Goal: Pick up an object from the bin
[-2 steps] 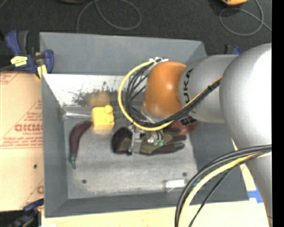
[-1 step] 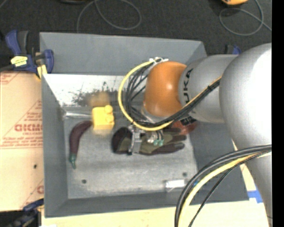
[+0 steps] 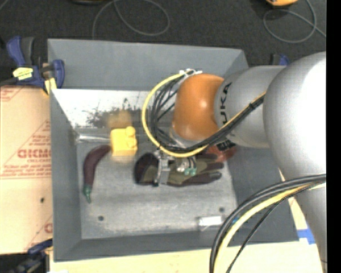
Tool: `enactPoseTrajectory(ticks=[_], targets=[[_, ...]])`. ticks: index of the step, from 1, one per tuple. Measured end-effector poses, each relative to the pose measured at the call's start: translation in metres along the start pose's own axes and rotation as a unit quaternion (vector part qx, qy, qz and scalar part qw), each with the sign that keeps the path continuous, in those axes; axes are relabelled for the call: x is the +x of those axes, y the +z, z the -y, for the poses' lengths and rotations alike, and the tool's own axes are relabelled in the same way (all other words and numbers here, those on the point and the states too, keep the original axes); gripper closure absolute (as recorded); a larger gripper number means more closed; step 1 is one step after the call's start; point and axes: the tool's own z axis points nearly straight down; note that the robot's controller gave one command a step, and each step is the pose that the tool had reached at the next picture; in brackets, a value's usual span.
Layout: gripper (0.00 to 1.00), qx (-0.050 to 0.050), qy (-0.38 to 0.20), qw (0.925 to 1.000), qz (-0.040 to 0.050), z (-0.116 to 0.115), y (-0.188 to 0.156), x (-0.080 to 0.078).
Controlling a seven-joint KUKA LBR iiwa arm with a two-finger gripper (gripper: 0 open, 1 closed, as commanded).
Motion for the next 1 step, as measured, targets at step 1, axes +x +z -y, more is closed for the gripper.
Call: enactPoseTrajectory(ticks=[1], targets=[[1.00, 0.000, 0.000, 1.0000, 0.0000, 0.0000, 0.0000, 0.0000]])
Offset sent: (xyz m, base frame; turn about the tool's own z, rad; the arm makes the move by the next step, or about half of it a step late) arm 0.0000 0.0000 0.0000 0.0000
